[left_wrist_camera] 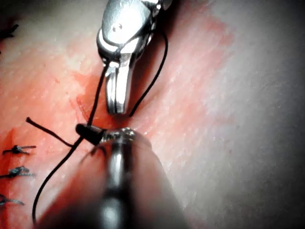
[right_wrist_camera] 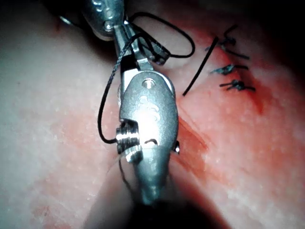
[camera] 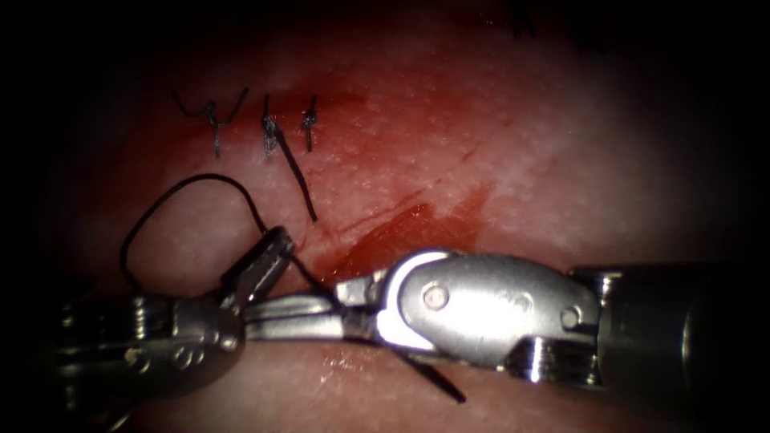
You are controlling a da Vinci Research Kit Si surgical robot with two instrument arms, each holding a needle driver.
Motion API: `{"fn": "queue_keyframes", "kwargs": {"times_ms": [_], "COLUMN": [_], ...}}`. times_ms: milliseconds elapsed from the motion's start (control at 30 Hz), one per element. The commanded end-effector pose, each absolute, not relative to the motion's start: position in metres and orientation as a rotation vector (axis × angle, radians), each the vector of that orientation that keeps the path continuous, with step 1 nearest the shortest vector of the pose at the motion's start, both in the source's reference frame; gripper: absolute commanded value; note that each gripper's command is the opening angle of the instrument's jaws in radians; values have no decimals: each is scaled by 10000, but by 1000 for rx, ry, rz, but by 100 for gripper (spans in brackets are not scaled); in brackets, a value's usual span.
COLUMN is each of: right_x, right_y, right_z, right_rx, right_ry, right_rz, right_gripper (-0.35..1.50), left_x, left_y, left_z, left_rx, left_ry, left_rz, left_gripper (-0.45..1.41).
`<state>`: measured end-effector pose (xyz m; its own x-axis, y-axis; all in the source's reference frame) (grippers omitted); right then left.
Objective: Wound Closure
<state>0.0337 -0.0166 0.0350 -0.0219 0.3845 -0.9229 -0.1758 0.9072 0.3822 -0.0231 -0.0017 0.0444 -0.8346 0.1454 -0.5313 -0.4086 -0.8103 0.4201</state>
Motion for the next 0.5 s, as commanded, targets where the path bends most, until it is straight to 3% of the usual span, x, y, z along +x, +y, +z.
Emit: {"fn": "queue_keyframes", "kwargs": {"times_ms": [33,333,367,500], "right_x": [345,348,348,346], "right_y": [-165,-160,-161,-166], "right_z": [354,356,357,363], "right_rx": [155,30,-2,-131], "right_ry": [1535,1513,1501,1445], "right_rz": [457,550,561,620], "right_gripper": [-35,-35,-30,27], "left_x": [-237,-245,-247,-253], "left_y": [-22,-32,-33,-43], "left_z": [448,439,438,430], "left_rx": [-714,-730,-725,-714], "left_ry": [766,762,765,767], "left_rz": [2638,2642,2646,2643], "left_gripper": [-45,-45,-45,-45]}}
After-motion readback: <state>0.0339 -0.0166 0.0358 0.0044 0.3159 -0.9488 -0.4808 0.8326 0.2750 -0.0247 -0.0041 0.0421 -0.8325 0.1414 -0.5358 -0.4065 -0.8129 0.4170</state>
